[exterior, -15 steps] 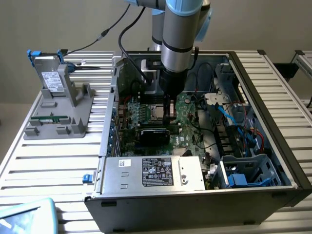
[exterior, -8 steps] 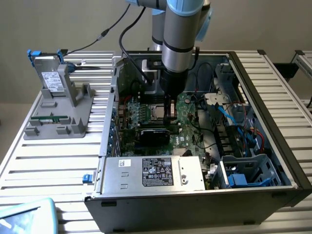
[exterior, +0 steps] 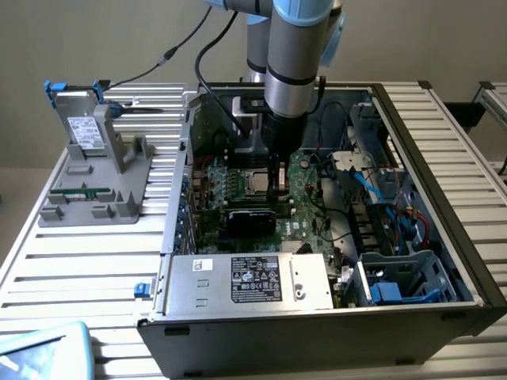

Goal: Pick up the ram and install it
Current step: 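Press down the ram until it locks into place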

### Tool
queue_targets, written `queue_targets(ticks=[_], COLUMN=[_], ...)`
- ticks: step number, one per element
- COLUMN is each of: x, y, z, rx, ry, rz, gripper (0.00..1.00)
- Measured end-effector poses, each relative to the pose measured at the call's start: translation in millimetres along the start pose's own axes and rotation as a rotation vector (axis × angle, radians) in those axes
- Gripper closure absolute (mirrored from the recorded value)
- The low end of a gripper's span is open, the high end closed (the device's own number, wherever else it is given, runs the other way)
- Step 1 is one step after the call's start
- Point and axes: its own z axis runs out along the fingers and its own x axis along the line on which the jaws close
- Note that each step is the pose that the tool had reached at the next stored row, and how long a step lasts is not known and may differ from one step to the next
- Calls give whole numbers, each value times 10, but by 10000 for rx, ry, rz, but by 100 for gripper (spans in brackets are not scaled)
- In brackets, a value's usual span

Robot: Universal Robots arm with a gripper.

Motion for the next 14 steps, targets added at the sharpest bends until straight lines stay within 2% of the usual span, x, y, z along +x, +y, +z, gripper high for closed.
queue_targets(ticks=[14], x=[0], y=[-3], z=[-30], rx=[15], ry=[-2], rz=[-1], gripper=[89])
